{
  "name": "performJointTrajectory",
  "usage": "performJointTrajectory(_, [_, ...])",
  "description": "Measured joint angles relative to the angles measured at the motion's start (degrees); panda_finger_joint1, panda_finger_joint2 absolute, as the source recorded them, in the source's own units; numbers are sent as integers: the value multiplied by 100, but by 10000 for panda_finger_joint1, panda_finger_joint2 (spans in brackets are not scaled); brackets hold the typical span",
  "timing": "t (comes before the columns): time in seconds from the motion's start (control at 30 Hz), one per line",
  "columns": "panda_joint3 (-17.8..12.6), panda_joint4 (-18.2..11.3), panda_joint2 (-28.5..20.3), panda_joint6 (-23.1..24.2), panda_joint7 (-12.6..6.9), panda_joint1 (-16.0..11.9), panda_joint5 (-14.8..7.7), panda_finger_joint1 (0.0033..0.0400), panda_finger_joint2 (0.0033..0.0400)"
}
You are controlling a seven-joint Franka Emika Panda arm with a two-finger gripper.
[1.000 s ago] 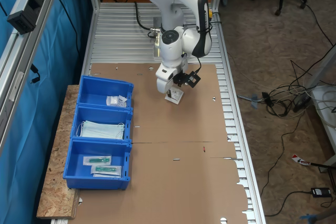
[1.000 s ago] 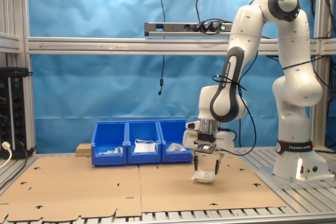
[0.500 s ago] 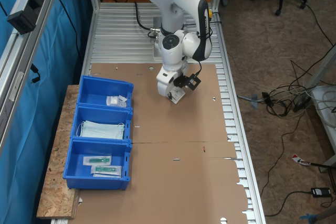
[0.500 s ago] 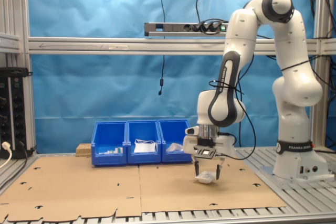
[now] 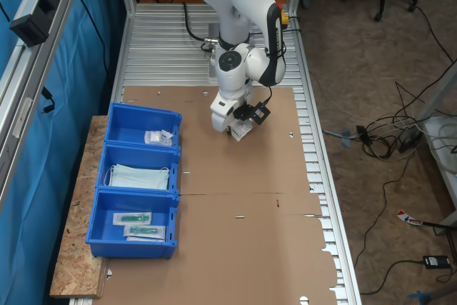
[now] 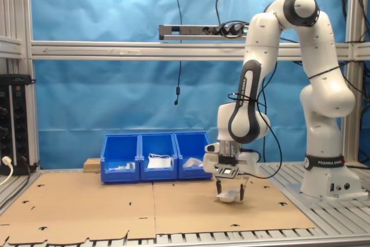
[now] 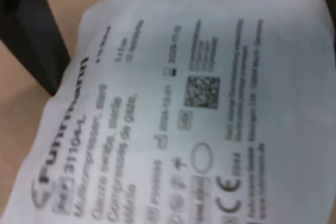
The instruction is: Pick and place sorting task of medical equipment.
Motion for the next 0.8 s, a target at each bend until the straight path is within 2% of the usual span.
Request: performJointTrajectory(0.8, [-121, 67, 43, 0, 0, 9, 0, 400, 400])
